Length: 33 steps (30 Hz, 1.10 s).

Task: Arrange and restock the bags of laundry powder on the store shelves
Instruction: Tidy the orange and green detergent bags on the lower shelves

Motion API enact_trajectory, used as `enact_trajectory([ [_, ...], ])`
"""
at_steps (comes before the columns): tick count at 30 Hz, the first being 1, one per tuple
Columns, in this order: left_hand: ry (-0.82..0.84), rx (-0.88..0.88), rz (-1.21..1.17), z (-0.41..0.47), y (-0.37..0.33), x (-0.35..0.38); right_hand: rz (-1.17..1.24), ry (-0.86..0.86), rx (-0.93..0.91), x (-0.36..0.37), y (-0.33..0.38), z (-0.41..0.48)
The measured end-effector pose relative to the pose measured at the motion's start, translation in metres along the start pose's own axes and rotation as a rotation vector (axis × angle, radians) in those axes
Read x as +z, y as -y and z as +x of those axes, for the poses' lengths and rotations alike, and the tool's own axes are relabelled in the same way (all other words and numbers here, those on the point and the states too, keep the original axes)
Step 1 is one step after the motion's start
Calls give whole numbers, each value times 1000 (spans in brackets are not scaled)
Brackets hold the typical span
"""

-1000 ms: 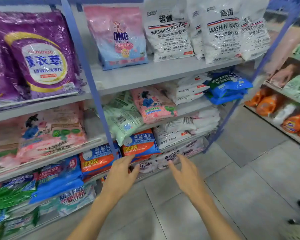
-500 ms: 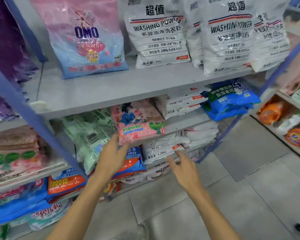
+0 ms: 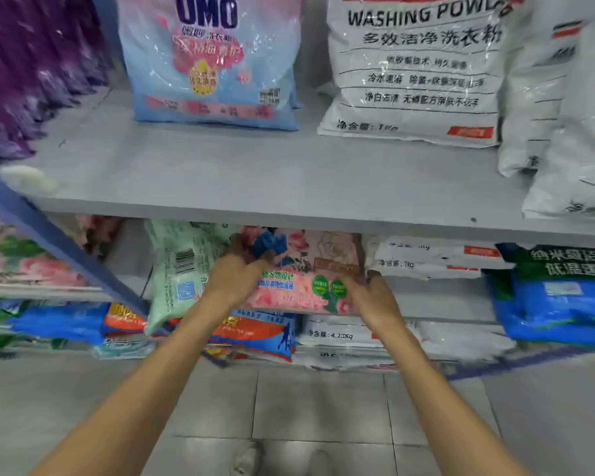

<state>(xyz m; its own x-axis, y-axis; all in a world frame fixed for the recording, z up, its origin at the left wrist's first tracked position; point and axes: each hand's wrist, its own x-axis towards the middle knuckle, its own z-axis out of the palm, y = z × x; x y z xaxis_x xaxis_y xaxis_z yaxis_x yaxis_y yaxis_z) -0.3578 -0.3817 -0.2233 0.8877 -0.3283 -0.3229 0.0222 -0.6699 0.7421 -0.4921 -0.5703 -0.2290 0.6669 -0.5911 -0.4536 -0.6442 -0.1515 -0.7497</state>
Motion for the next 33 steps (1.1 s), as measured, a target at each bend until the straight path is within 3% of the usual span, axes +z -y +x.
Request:
enact_trajectory([
  [3,-63,-14,-67,9,6,16,147,103,-27,13,-6,31],
  [7,-159,-45,-150,14,17,29,311,70,-1,33,-34,68],
  [17,-132,-18,-483,23,26,32,471,279,154,26,-31,89],
  [22,-17,-205,-404,3,32,14,633,469,69,9,-32,89],
  [25,222,-298,-624,-11,38,21,694,522,-12,-1,-45,80],
  [27,233,-353,-738,-17,42,33,693,566,39,-2,-53,72],
  [33,264,-288,-743,-38,66,45,800,559,135,2,-59,59],
])
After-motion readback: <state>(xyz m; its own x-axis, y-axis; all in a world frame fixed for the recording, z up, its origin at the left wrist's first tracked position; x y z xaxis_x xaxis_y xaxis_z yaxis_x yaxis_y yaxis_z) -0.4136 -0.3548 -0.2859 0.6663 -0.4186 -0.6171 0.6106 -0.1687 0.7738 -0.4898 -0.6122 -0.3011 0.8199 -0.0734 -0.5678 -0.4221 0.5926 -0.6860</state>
